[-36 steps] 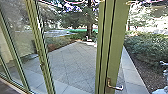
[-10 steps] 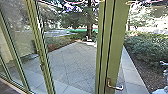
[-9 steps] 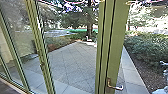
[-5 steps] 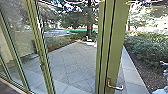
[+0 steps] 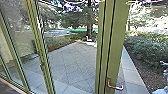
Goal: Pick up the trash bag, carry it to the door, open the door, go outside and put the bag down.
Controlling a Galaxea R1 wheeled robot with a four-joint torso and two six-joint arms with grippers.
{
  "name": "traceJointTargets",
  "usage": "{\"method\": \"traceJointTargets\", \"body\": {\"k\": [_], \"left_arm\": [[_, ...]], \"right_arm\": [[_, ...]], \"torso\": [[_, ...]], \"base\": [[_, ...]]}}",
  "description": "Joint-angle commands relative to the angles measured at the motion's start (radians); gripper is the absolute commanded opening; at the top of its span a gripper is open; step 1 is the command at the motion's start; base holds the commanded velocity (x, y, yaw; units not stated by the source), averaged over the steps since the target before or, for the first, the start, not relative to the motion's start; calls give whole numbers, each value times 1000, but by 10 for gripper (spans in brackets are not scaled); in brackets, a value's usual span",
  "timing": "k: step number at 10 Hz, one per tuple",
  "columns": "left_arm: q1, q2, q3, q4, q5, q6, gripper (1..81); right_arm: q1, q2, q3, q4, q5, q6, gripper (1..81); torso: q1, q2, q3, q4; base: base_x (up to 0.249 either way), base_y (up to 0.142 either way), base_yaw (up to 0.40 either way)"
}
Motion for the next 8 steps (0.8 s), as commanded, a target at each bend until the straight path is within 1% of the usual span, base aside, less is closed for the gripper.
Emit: {"method": "traceJointTargets", "body": {"k": [1,3,4,5,8], "left_arm": [[-61,-4,4,-5,46,-2,10],[-61,6,-5,-4,46,-2,10],[-61,10,-11,-4,46,-1,10],[-61,13,-20,-4,46,-2,10],[-60,19,-40,-7,46,-2,10]], "right_arm": [[219,-81,23,138,-197,-2,811],[315,-61,-22,239,-259,-2,811],[360,-51,-37,288,-276,-2,811],[395,-41,-52,331,-288,0,811],[478,2,-114,487,-289,0,811]], "torso": [[0,0,0,0],[0,0,0,0],[0,0,0,0],[0,0,0,0],[0,0,0,0]], "base": [[0,0,0],[0,0,0],[0,0,0],[0,0,0],[0,0,0]]}}
